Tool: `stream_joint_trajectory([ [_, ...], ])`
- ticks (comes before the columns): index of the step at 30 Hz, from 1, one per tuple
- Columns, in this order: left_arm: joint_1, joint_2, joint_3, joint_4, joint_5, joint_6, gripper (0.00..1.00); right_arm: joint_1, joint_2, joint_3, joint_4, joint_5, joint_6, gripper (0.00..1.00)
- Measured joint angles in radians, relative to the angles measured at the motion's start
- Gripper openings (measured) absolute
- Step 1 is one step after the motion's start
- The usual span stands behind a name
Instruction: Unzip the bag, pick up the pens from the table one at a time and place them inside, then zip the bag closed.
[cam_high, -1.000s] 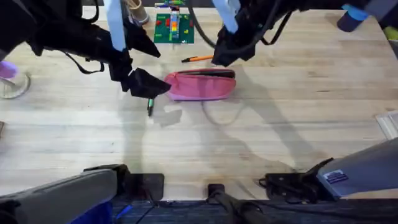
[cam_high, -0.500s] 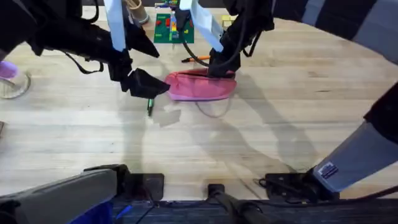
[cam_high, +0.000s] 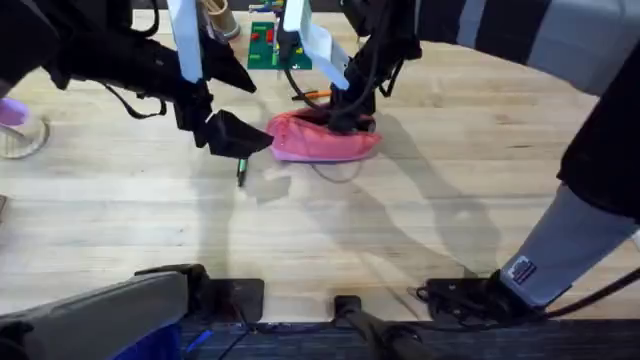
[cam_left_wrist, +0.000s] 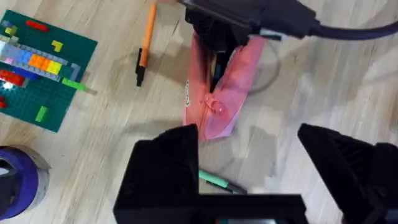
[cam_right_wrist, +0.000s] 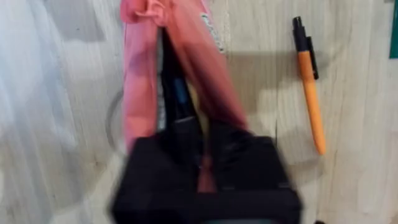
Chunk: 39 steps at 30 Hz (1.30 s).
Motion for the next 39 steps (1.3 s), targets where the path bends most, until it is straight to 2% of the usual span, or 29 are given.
stream_joint_trajectory([
  [4,0.0,0.0,0.0,0.0,0.0,0.0,0.993,0.004,0.007,-0.002,-0.004,-0.001,0.0,0.852],
  [5,0.0,0.0,0.0,0.0,0.0,0.0,0.993,0.007,0.01,-0.004,-0.006,0.0,-0.002,0.96],
  [6,0.0,0.0,0.0,0.0,0.0,0.0,0.993,0.009,0.013,-0.005,-0.006,0.001,-0.002,0.985],
  [19,0.0,0.0,0.0,0.0,0.0,0.0,0.993,0.01,-0.009,-0.006,-0.03,0.0,-0.003,0.995],
  [25,0.0,0.0,0.0,-0.003,0.002,0.0,0.993,0.008,-0.141,-0.007,-0.066,0.007,0.021,0.995],
  [29,0.0,0.0,0.0,-0.064,0.009,-0.001,0.993,0.008,-0.235,-0.006,-0.068,0.007,0.067,0.996],
  [33,0.0,0.0,0.0,-0.067,-0.001,-0.009,0.993,-0.004,-0.292,-0.007,-0.07,0.007,0.1,0.996],
  [36,0.0,0.0,0.0,-0.057,-0.066,-0.074,0.993,-0.029,-0.328,-0.007,-0.071,0.007,0.125,0.995],
  [39,0.0,0.0,0.0,-0.025,-0.187,-0.203,0.995,-0.061,-0.364,-0.007,-0.072,0.007,0.14,0.996],
])
